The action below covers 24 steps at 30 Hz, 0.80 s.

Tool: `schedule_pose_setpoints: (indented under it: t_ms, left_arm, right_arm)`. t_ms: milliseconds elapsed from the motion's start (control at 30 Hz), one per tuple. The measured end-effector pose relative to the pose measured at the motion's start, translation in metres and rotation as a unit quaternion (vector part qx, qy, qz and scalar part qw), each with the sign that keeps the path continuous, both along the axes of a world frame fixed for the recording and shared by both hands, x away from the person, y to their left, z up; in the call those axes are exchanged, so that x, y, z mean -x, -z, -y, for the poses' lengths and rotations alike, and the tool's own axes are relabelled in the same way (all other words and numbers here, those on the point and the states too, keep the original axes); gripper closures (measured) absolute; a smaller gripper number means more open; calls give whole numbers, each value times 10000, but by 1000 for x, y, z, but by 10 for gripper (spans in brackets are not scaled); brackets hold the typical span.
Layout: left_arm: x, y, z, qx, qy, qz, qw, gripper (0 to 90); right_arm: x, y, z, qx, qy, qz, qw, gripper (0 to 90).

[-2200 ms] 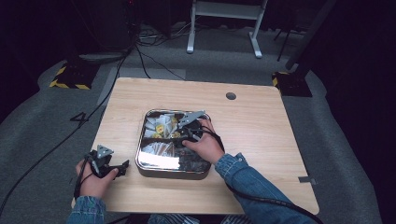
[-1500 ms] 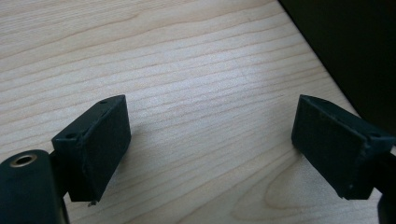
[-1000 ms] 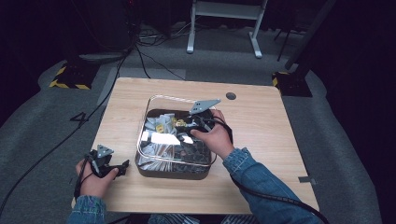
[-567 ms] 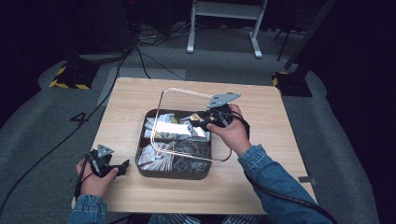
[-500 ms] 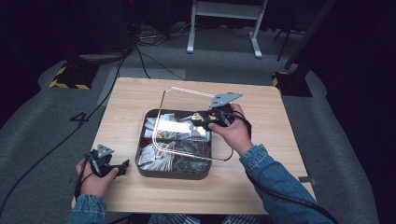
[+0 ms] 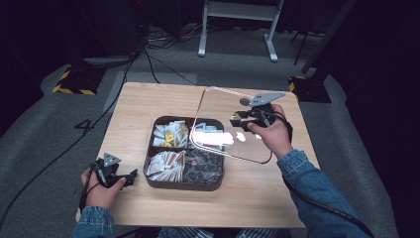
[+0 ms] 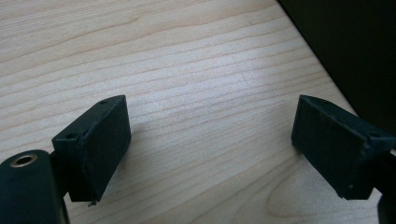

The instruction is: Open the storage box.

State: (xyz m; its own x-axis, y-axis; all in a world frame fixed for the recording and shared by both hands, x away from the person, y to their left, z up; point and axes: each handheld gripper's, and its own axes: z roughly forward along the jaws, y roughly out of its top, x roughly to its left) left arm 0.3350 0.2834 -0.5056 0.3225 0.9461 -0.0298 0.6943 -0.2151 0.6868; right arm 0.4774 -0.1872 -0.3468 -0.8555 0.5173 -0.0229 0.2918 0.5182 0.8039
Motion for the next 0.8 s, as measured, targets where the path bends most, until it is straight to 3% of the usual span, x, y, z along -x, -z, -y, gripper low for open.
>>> schedule_pose_setpoints:
  t_ms: [233, 500, 667, 800]
  left_arm:
    - [0, 0, 0, -1, 0, 1, 10000, 123]
    - [0, 0, 0, -2, 1, 0, 10000, 123]
    - [0, 0, 0, 0, 0, -1, 10000, 123]
    - [0, 0, 0, -1, 1, -1, 10000, 123]
  right_arm:
    - [-9, -2, 25, 36, 264, -42, 9996, 586]
    - [-18, -2, 41, 74, 335, -81, 9994, 586]
    - [-28, 0, 50, 269, 278, 74, 9992, 586]
    - [-34, 2, 60, 342, 468, 110, 9983, 587]
